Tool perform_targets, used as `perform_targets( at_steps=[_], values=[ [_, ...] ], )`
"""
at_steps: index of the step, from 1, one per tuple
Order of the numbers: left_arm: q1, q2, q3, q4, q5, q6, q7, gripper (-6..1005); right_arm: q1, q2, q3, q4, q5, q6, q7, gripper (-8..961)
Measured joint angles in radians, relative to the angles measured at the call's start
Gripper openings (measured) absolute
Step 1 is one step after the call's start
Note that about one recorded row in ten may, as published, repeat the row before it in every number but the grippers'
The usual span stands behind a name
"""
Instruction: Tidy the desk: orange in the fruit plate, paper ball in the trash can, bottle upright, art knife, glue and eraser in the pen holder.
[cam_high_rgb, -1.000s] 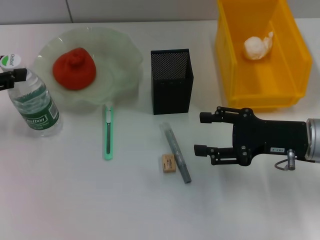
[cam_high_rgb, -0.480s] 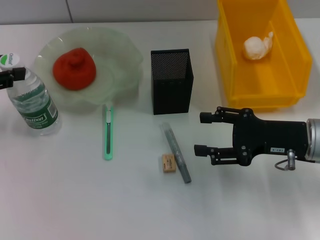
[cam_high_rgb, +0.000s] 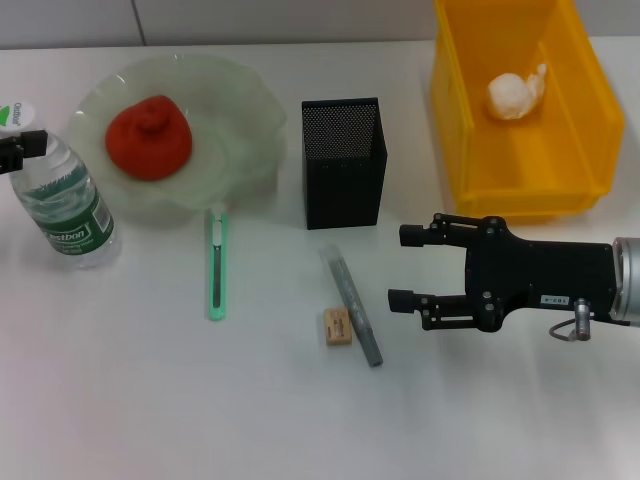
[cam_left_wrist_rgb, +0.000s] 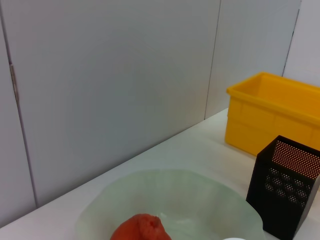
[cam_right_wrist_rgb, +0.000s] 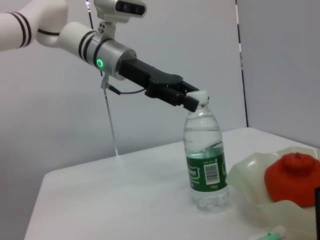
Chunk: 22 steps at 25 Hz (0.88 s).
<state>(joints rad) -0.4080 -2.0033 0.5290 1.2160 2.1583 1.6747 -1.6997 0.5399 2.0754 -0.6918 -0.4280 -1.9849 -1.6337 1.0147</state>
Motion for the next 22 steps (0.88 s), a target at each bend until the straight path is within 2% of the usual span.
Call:
perform_targets(
  at_steps=[16,20,22],
  values=[
    [0.003,-0.006,-0.001,0.008,-0.004,0.007,0.000,592,-0.004,0.001,0.000,0.000,0.000,-0.007,0.000,790],
    [0.008,-0.006,-0.001,0.009,-0.035,0.008,0.000,784,-0.006,0.002,0.000,0.000,0.000,-0.011,-0.003,790],
    [0.009,-0.006,-0.002,0.008,-0.109,0.007,-0.002,783,-0.006,0.002,0.000,0.000,0.000,-0.011,-0.004,790]
  ],
)
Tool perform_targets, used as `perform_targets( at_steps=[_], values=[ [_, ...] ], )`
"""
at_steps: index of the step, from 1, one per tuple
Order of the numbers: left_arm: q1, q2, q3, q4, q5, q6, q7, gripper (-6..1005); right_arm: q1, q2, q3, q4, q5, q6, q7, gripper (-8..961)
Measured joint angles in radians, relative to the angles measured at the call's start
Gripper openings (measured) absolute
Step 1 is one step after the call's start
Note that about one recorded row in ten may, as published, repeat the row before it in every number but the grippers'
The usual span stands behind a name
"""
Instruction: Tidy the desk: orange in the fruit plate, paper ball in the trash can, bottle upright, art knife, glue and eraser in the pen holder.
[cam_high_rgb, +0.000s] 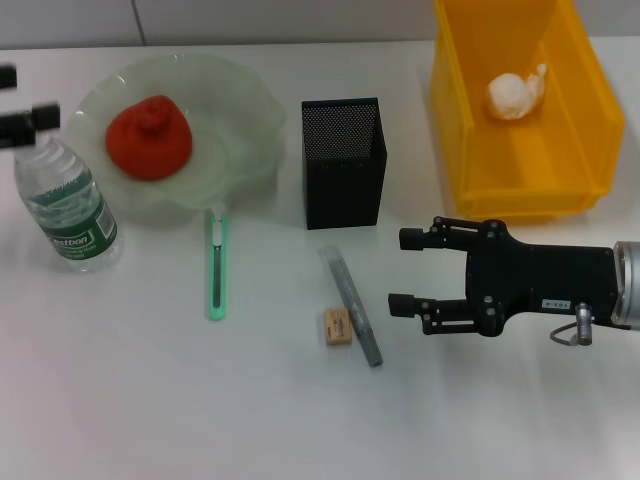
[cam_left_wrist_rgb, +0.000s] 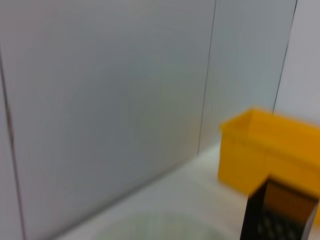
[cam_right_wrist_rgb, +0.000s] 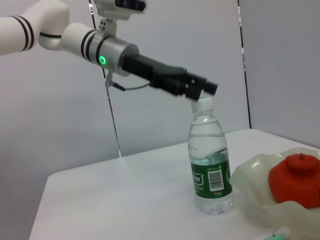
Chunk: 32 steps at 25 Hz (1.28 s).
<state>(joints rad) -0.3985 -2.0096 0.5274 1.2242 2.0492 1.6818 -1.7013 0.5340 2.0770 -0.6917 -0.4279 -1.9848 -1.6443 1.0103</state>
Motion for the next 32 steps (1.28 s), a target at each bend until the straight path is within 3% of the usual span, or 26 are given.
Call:
perform_targets(
  at_steps=[3,4,6,12,19,32],
  values=[
    [0.000,-0.001,0.000,-0.005,-0.077,0.005,-0.003,783,0.000,0.000,0.000,0.000,0.000,0.000,-0.001,790],
    [0.001,-0.008,0.003,-0.008,-0.189,0.026,0.001,782,0.000,0.000,0.000,0.000,0.001,0.000,-0.001,790],
    [0.002,-0.019,0.006,-0.012,-0.261,0.048,0.007,782,0.001,0.000,0.000,0.000,0.003,0.000,-0.002,790],
    [0.002,-0.056,0.039,-0.082,-0.315,0.098,0.039,780,0.003,0.000,0.003,0.000,0.006,-0.002,-0.001,790],
    [0.003,-0.050,0.097,-0.290,-0.307,0.109,0.229,778,0.013,-0.001,0.010,-0.006,0.008,-0.003,0.011,790],
    [-0.003,-0.047,0.142,-0.303,-0.308,0.117,0.311,776,0.027,-0.002,0.012,-0.006,0.009,-0.001,0.058,790]
  ],
)
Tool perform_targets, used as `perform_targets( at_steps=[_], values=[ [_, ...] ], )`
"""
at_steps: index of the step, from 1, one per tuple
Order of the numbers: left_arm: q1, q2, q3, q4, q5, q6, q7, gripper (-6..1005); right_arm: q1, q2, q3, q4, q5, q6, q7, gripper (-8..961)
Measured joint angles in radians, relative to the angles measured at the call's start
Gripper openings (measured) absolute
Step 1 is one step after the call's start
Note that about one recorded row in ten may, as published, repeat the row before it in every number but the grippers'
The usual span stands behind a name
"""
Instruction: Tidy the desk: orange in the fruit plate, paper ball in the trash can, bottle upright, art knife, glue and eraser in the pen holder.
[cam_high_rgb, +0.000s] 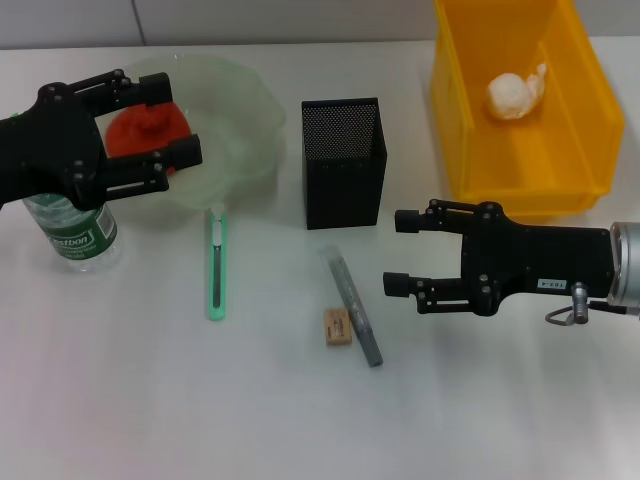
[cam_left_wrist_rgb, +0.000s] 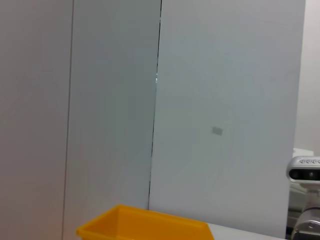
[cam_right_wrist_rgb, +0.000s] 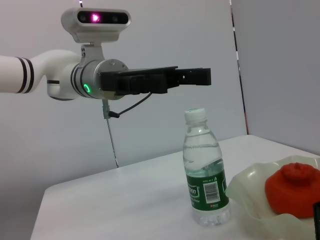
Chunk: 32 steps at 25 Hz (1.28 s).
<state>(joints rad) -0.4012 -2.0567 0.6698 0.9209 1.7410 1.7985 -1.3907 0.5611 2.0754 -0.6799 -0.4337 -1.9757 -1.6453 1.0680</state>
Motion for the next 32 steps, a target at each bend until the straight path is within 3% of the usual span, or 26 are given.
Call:
perform_targets(
  at_steps=[3,8,9,12,18,21,22,24,27,28,31,32],
  values=[
    [0.002,0.001,0.000,0.006,0.000,0.019,-0.002,776,0.000,0.001,0.000,0.000,0.000,0.000,0.000,790],
    [0.000,0.018,0.001,0.016,0.001,0.061,-0.031,775,-0.005,0.001,0.000,0.004,0.001,0.002,0.000,790],
    [-0.012,0.032,0.003,0.024,0.000,0.077,-0.061,775,-0.007,0.002,0.000,0.004,0.001,0.001,-0.001,790],
    [-0.021,0.037,0.006,0.039,0.000,0.083,-0.077,775,-0.010,0.002,0.000,0.004,0.002,-0.003,-0.001,790],
    [-0.136,0.061,0.069,0.222,0.072,0.077,-0.161,775,-0.019,0.002,0.000,0.004,0.002,0.004,-0.006,790],
    [-0.226,0.067,0.102,0.325,0.190,0.078,-0.180,774,-0.023,0.002,0.001,0.006,0.002,0.011,-0.006,791],
    [-0.226,0.067,0.102,0.325,0.190,0.078,-0.180,774,-0.025,0.002,0.002,0.006,0.002,0.014,-0.004,791],
    [-0.287,0.056,0.133,0.405,0.314,0.082,-0.168,774,-0.028,0.002,0.003,0.009,0.002,0.024,0.000,791],
    [-0.309,0.048,0.157,0.442,0.368,0.082,-0.151,774,-0.030,0.002,0.007,0.015,0.002,0.033,0.011,791],
    [-0.342,0.026,0.234,0.506,0.475,0.081,-0.087,774,-0.030,0.002,0.013,0.015,0.002,0.035,0.014,791],
    [-0.356,0.008,0.300,0.532,0.541,0.077,-0.008,773,-0.032,0.002,0.038,0.016,0.002,0.037,0.019,791],
    [-0.367,-0.006,0.361,0.537,0.602,0.069,0.080,773,-0.032,0.002,0.044,0.016,0.002,0.037,0.025,791]
  ],
)
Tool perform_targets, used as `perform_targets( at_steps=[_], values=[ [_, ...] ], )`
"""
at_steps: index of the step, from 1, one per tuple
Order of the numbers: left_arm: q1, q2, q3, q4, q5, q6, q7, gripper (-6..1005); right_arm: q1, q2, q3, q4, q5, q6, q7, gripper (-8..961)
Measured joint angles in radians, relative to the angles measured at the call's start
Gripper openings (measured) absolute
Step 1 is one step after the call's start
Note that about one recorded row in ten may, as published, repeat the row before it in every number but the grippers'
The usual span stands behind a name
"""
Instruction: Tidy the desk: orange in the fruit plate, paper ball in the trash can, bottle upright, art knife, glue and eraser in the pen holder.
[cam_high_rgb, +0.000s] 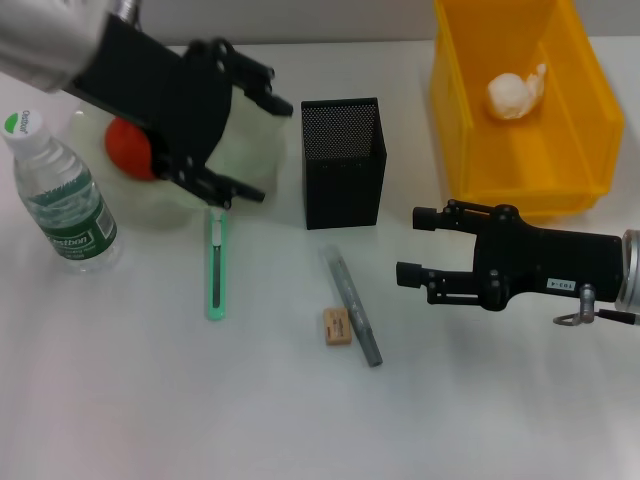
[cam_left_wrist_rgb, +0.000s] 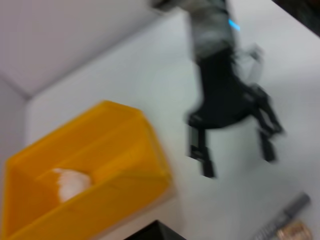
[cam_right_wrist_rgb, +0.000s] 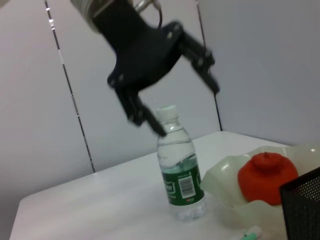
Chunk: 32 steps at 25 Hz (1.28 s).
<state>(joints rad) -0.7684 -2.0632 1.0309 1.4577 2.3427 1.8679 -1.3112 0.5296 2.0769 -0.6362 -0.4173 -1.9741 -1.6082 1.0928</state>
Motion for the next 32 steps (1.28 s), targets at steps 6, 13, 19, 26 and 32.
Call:
perform_targets(
  at_steps=[6,13,19,26,32],
  values=[
    [0.000,-0.005,0.117,0.012,0.056,-0.021,0.104,770,0.006,-0.002,0.016,0.000,0.000,0.012,0.027,791],
    [-0.005,-0.011,0.290,0.034,0.137,-0.030,0.147,761,0.010,-0.003,0.021,0.000,0.000,0.015,0.036,791],
    [-0.005,-0.015,0.391,0.032,0.186,-0.093,0.193,753,0.009,-0.008,0.016,0.000,-0.002,0.000,0.066,791],
    [0.023,-0.016,0.449,0.025,0.213,-0.144,0.197,744,0.003,-0.008,0.011,0.003,-0.010,0.030,0.077,791],
    [0.049,-0.014,0.500,0.030,0.223,-0.150,0.210,736,-0.003,-0.009,0.015,0.014,-0.008,0.033,0.051,791]
  ],
)
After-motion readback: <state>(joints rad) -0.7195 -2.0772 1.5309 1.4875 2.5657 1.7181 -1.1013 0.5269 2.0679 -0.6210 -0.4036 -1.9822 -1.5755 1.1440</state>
